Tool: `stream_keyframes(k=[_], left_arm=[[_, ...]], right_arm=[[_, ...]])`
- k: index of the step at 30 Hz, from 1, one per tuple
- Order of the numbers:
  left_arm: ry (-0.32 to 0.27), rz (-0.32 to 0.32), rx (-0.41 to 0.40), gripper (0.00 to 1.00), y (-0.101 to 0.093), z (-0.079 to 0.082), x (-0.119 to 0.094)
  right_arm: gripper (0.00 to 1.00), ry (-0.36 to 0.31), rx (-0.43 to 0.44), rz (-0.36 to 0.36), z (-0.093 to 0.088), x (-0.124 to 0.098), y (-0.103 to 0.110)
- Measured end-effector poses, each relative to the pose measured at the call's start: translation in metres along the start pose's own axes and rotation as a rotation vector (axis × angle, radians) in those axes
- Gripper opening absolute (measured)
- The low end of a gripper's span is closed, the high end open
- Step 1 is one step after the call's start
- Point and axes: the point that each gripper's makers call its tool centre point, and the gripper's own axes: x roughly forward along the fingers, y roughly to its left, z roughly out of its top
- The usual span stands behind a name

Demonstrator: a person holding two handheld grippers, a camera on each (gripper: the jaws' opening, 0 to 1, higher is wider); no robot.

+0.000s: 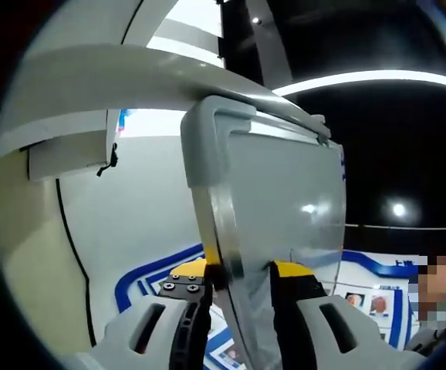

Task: Wipe the writing off the whiteboard with the eraser

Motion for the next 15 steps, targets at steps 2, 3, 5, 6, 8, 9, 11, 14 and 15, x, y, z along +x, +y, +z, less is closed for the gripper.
stream_keyframes(k=[2,3,5,6,8,9,11,14,15], left_arm=[[0.000,0.001,0.000,0.33,0.000,0.000,0.000],[-0.001,0.001,0.000,0.33,-0.001,-0.001,0.000],[-0.001,0.003,0.000,0.33,-0.001,-0.001,0.000],[0.000,0.004,0.000,0.33,-0.001,-0.001,0.000],[0.000,0.004,0.000,0.33,-0.001,-0.001,0.000],[0.000,0.005,0.000,0.33,0.000,-0.001,0.000],[-0.001,0.005,0.001,0.33,0.000,0.000,0.000],[0.003,0.004,0.003,0.33,-0.003,-0.003,0.000],[0.004,0.005,0.002,0.33,-0.004,-0.003,0.000]], right_arm=[[0.27,-0.002,-0.034,0.003,0.000,-0.002,0.009],[0.27,-0.002,-0.035,0.004,0.001,-0.002,0.012],[0.27,0.000,-0.025,0.007,0.000,-0.004,0.020],[0.27,0.001,-0.024,0.011,0.000,-0.004,0.023],[0.27,0.002,-0.040,0.028,-0.001,-0.006,0.035],[0.27,0.003,-0.053,0.036,-0.001,-0.007,0.042],[0.27,0.007,-0.078,0.042,-0.002,-0.008,0.050],[0.27,0.008,-0.160,0.053,-0.001,-0.010,0.061],[0.27,0.005,-0.176,0.053,-0.001,-0.010,0.065]])
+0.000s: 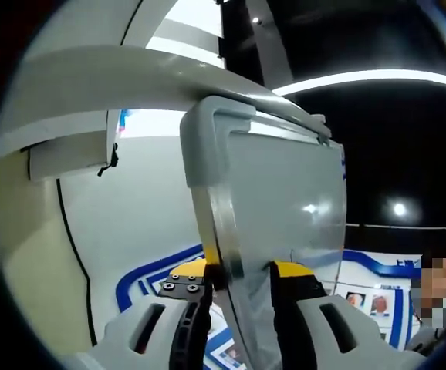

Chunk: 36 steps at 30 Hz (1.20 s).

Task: Wipe the writing off the whiteboard with the eraser

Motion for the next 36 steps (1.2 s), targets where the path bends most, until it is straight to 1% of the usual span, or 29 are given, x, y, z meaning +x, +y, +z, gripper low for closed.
stream_keyframes(k=[1,4,7,15,19,24,25,28,30,33,36], left_arm=[[-0.004,0.001,0.001,0.33,-0.001,0.000,0.000],[-0.006,0.000,0.000,0.33,-0.004,-0.003,0.001],[-0.009,0.000,0.000,0.33,0.000,0.001,0.000],[-0.008,0.000,-0.002,0.33,0.002,0.003,0.000],[-0.007,0.002,-0.003,0.33,0.003,0.003,0.000],[-0.011,0.002,-0.002,0.33,0.001,0.002,0.001],[-0.011,0.002,-0.002,0.33,0.001,0.002,0.001],[-0.012,0.003,-0.003,0.33,0.001,0.002,0.001],[-0.013,0.003,-0.005,0.33,0.001,0.002,0.001],[-0.013,0.005,-0.008,0.33,0.007,0.007,0.000],[-0.012,0.006,-0.007,0.33,0.006,0.007,0.000]], right_arm=[[0.27,0.002,0.000,0.001,0.000,-0.001,0.006],[0.27,0.000,0.000,0.013,-0.002,0.004,0.011],[0.27,0.002,0.011,0.012,-0.002,0.004,0.018],[0.27,0.005,0.019,0.011,-0.002,0.002,0.031],[0.27,0.000,0.021,0.044,-0.002,0.001,0.045],[0.27,-0.006,-0.001,0.065,-0.002,0.001,0.059],[0.27,-0.005,-0.004,0.078,-0.002,0.000,0.064],[0.27,-0.010,-0.036,0.108,-0.003,-0.001,0.075],[0.27,-0.012,-0.045,0.118,-0.004,-0.001,0.081],[0.27,-0.013,-0.050,0.135,-0.005,-0.002,0.087],[0.27,-0.013,-0.053,0.143,-0.005,-0.002,0.089]])
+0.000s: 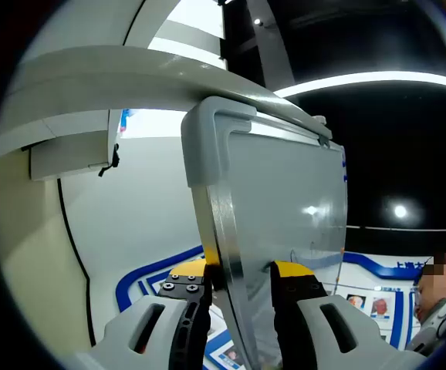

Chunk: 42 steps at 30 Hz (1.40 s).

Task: Wipe the writing off the whiteboard with the eraser

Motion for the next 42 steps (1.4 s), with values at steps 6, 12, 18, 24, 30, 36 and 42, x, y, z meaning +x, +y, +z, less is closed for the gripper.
stream_keyframes(k=[6,12,18,24,30,36,42], left_arm=[[0.001,0.001,-0.011,0.33,-0.002,-0.002,0.000],[-0.002,0.000,-0.007,0.33,-0.003,-0.003,0.000],[0.002,0.001,-0.004,0.33,-0.003,-0.003,0.000],[0.001,-0.001,-0.004,0.33,0.000,-0.001,-0.001],[0.003,-0.002,-0.002,0.33,-0.001,-0.002,-0.001],[0.006,-0.003,-0.001,0.33,0.002,-0.001,-0.001],[0.007,-0.006,0.008,0.32,0.000,-0.003,-0.001]], right_arm=[[0.27,0.009,-0.045,0.047,-0.001,-0.001,-0.001],[0.27,0.010,-0.072,0.044,-0.001,-0.001,-0.019],[0.27,0.011,-0.034,-0.021,-0.003,-0.003,-0.058],[0.27,-0.002,0.011,-0.041,-0.009,-0.008,-0.099],[0.27,0.003,0.086,-0.086,-0.015,-0.014,-0.142],[0.27,-0.012,0.141,-0.101,-0.018,-0.016,-0.168],[0.28,-0.030,0.218,-0.113,-0.020,-0.018,-0.189]])
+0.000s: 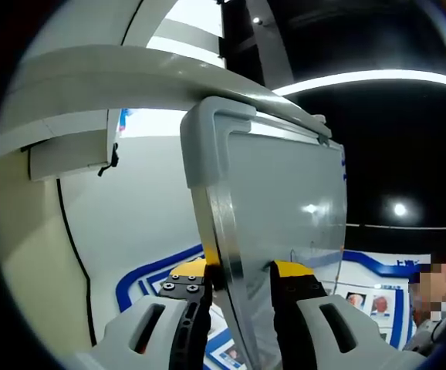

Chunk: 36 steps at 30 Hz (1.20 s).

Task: Wipe the writing off the whiteboard with the eraser

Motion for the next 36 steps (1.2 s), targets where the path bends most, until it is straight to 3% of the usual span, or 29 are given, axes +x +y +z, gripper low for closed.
stream_keyframes(k=[19,25,30,36], left_arm=[[0.007,-0.015,-0.005,0.31,-0.008,-0.005,-0.004],[0.005,-0.031,-0.004,0.31,-0.010,-0.005,-0.004],[0.003,-0.040,-0.016,0.31,-0.011,-0.005,-0.003],[0.002,-0.037,-0.034,0.31,-0.009,-0.003,-0.004]], right_arm=[[0.28,0.006,0.014,-0.009,-0.003,0.005,-0.019],[0.28,0.038,0.022,-0.056,-0.003,0.004,-0.015],[0.28,0.035,0.025,-0.124,-0.004,0.003,-0.013],[0.28,0.031,0.030,-0.147,-0.003,0.004,-0.003]])
